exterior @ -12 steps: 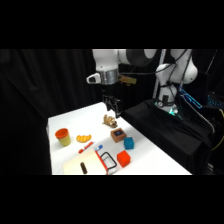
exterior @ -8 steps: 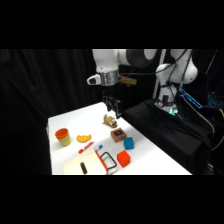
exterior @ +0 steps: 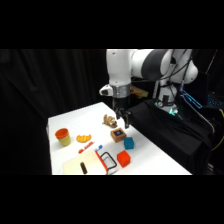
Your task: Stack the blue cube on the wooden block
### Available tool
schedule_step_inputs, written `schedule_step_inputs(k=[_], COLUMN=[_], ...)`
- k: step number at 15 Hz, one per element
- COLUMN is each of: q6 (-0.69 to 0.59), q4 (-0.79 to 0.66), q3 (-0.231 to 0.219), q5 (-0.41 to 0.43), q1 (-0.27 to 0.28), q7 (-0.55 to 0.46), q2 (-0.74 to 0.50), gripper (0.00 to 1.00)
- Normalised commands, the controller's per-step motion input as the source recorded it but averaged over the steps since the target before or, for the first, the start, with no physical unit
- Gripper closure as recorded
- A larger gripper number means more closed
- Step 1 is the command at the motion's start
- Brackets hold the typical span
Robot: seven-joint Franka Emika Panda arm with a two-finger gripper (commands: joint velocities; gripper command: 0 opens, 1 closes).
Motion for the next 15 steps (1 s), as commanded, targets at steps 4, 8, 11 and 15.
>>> schedule_step_inputs(k=[4,8,11,15], q6=[0.48,0.36,0.32,0.34], q4=[-0.34,-0.18,-0.05,0.01], q3=[0.031,-0.002,-0.047,-0.141], q5=[-0.186,-0.29,-0.265,-0.197], q1=[0.043,0.034,0.073,0.109], q7=[0.6,0.54,0.46,0.32], q2=[-0.07,0.05,0.16,0.23], gripper=[0.0,0.0,0.0,0.0])
